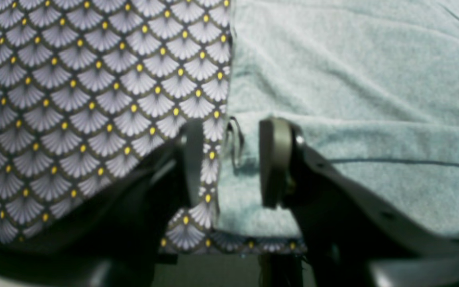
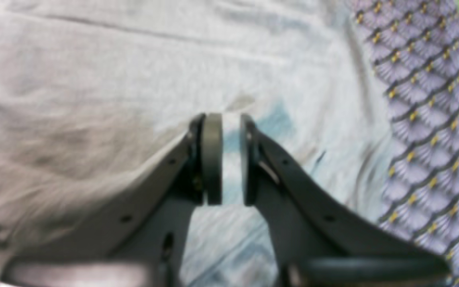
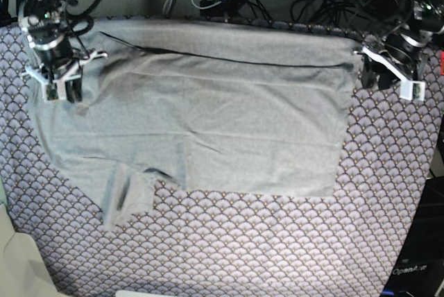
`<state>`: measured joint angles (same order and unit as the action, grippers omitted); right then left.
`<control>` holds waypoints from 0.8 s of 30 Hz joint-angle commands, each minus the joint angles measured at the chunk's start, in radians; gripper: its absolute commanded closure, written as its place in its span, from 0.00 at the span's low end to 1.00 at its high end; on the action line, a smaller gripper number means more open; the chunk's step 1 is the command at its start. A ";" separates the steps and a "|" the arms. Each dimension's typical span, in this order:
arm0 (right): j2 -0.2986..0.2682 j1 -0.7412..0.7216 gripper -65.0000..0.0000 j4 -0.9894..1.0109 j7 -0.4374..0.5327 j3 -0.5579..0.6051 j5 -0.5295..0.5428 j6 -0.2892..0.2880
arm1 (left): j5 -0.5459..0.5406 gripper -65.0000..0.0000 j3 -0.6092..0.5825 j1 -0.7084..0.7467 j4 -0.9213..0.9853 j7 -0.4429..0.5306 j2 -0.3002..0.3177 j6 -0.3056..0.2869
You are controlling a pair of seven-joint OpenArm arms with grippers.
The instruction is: Fold the T-shirt properly
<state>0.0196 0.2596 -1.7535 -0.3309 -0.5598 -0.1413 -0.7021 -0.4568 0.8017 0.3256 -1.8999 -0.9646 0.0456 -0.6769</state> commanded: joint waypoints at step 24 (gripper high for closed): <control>-0.013 -0.021 0.57 0.080 -0.152 -0.111 0.004 0.004 | -0.018 0.64 0.002 -0.026 -0.019 0.022 0.010 0.000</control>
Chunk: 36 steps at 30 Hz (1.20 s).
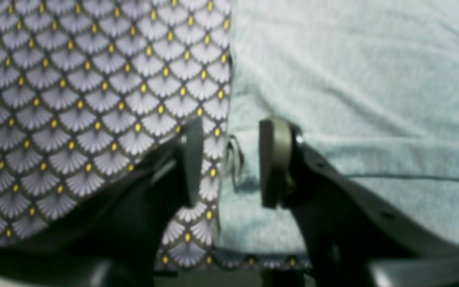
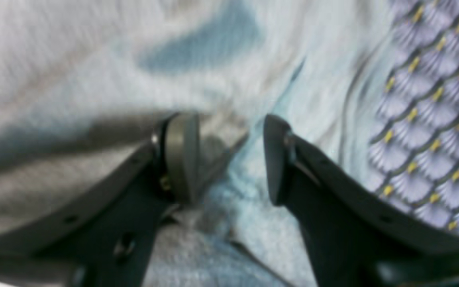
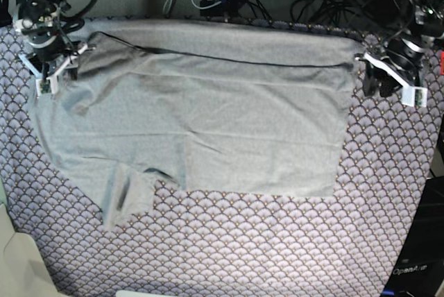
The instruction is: Fold the T-shirt properly
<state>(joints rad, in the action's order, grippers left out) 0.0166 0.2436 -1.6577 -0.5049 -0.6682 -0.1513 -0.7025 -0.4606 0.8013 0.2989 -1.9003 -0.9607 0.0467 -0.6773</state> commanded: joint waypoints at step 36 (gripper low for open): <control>-0.036 -0.235 1.00 0.041 -0.094 0.184 0.011 0.004 | -0.014 0.64 0.002 0.027 -0.028 0.018 0.008 0.000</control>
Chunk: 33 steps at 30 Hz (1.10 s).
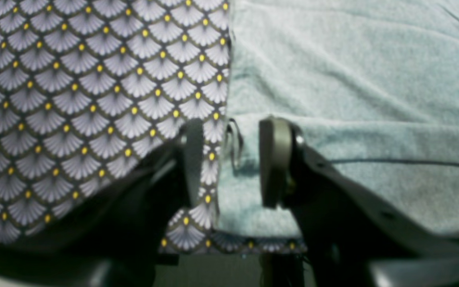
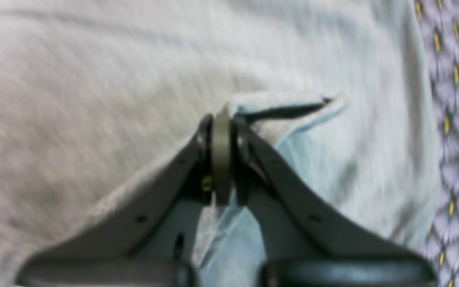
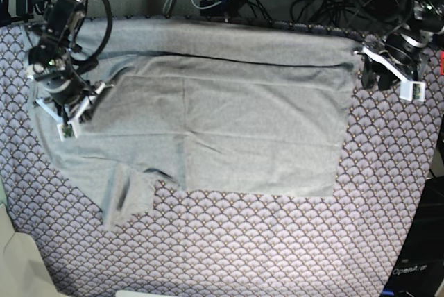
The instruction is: Fold the T-shirt properly
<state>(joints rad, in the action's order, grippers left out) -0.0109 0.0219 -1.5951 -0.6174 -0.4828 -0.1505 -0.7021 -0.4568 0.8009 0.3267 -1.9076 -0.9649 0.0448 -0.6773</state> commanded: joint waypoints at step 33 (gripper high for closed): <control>-0.056 -0.055 0.81 0.083 -0.014 0.086 -0.077 0.004 | -0.024 0.64 0.004 -0.007 -0.023 0.021 0.011 0.000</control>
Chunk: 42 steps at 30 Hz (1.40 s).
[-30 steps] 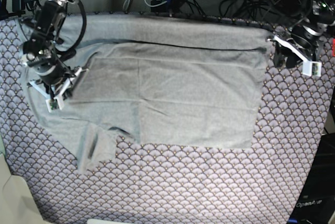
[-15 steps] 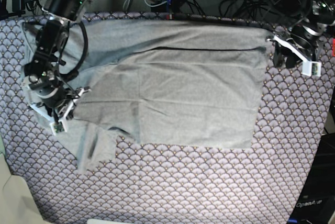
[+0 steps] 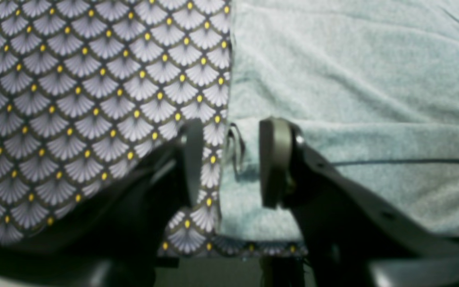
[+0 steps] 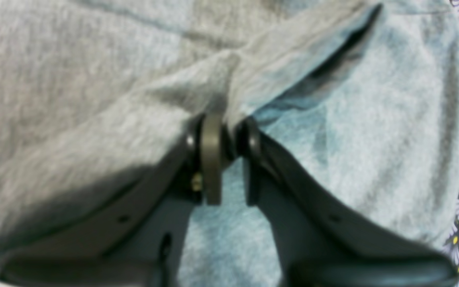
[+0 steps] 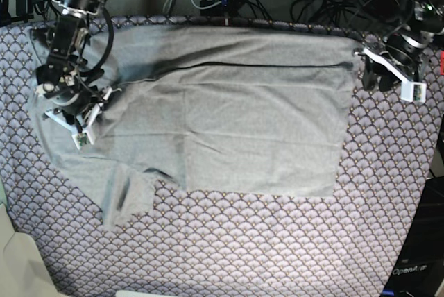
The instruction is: Fold the T-shirt properly
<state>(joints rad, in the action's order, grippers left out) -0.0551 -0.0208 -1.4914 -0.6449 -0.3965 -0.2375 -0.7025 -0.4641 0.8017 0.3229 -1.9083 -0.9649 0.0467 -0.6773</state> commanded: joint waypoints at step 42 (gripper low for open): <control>0.042 0.169 1.00 -0.300 0.116 0.141 0.060 0.004 | -0.020 0.28 0.002 0.043 -0.049 0.022 0.008 -0.011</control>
<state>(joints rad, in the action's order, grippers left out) -0.0051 0.1638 -1.7695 -0.5533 -0.2535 -0.1909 -0.6998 -0.4675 0.8009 0.3698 -1.9358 -0.9665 0.0444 -0.6842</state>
